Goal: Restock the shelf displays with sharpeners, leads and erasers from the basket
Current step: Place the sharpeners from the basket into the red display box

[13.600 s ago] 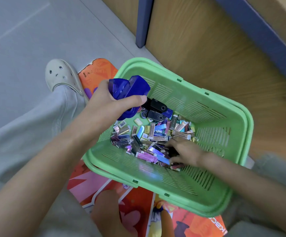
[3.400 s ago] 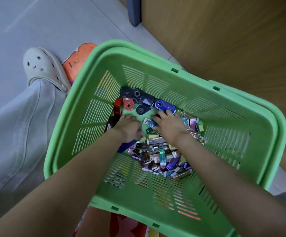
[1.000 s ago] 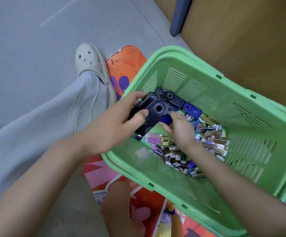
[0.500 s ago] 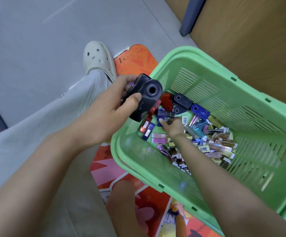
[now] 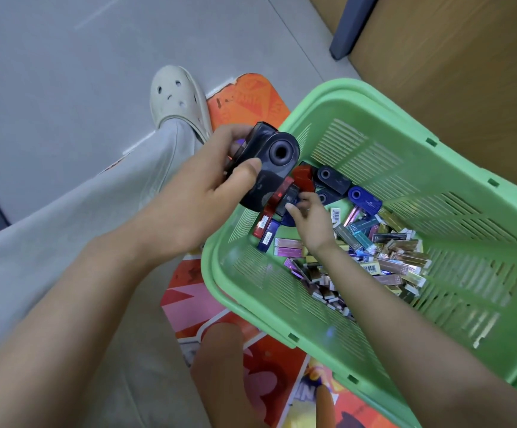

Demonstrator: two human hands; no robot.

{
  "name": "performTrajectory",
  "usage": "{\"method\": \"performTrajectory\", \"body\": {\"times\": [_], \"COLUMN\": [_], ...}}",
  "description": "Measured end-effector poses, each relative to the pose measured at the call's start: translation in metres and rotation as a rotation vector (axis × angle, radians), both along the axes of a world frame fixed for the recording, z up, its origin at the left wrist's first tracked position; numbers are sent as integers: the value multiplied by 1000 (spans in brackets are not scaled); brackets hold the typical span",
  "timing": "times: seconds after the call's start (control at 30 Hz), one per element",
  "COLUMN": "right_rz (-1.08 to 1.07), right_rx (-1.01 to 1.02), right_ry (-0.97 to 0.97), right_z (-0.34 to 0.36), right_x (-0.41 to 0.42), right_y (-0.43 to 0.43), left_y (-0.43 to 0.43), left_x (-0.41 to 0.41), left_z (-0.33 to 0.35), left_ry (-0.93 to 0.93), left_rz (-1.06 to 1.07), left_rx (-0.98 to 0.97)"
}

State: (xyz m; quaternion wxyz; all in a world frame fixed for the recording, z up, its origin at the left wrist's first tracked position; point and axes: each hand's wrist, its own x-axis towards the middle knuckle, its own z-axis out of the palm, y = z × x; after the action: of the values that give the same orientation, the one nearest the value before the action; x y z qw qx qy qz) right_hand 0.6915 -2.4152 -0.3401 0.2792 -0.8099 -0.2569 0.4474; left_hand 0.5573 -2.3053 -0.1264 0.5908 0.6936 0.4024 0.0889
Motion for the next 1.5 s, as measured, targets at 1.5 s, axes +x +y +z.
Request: {"method": "performTrajectory", "body": {"times": [1.5], "right_rz": [1246], "right_rx": [-356], "right_ry": [-490], "right_z": [21], "right_x": [34], "right_y": [-68], "left_y": [-19], "left_x": [1], "left_z": [-4], "left_ry": [15], "left_rz": [140], "left_rx": [56]}}
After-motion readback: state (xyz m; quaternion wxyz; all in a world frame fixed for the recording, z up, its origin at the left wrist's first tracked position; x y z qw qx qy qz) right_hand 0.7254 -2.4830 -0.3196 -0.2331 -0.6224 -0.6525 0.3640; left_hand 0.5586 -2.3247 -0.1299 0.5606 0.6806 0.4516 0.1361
